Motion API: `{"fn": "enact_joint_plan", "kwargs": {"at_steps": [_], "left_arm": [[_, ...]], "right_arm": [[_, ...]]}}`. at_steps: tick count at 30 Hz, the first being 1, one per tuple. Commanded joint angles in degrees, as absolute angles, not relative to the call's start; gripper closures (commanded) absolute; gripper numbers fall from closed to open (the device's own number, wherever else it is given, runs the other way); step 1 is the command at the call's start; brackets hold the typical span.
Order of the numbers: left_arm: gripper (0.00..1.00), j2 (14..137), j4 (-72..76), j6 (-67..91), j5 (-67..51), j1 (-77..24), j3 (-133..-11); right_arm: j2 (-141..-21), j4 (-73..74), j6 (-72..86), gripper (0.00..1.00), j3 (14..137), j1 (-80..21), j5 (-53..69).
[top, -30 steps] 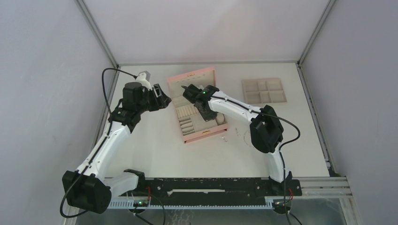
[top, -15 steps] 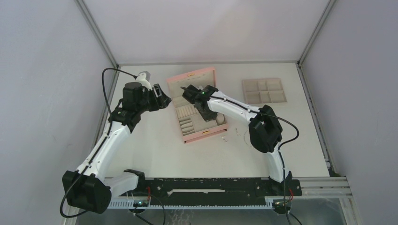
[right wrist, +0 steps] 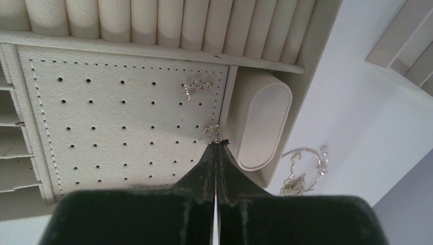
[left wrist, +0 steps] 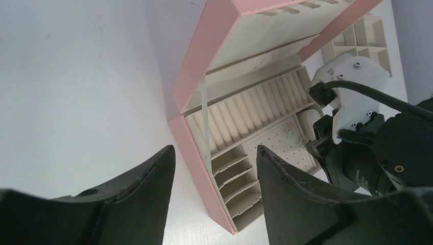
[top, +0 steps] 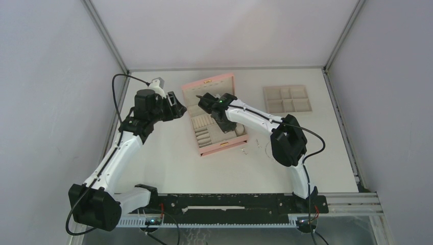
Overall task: Organize the mixed jewelry
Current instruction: Place the jewelry in the jewelry box.
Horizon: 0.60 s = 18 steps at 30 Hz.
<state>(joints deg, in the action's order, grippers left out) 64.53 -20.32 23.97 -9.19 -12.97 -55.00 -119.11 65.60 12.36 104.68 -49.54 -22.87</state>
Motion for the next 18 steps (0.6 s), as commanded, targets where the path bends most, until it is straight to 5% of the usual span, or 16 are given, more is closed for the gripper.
{"fn": "enact_joint_plan", "kwargs": {"at_steps": [1,18], "left_arm": [[0.35,64.4,-19.0,23.3,-9.9,-12.7,-58.6],[0.36,64.3,-19.1,23.3,-9.8,-12.7,-58.6]], "right_arm": [[-118.6,66.0,10.8,1.00,106.1,-50.3,-23.1],[-119.5,66.1,10.2,1.00,106.2,-50.6,-22.5]]}}
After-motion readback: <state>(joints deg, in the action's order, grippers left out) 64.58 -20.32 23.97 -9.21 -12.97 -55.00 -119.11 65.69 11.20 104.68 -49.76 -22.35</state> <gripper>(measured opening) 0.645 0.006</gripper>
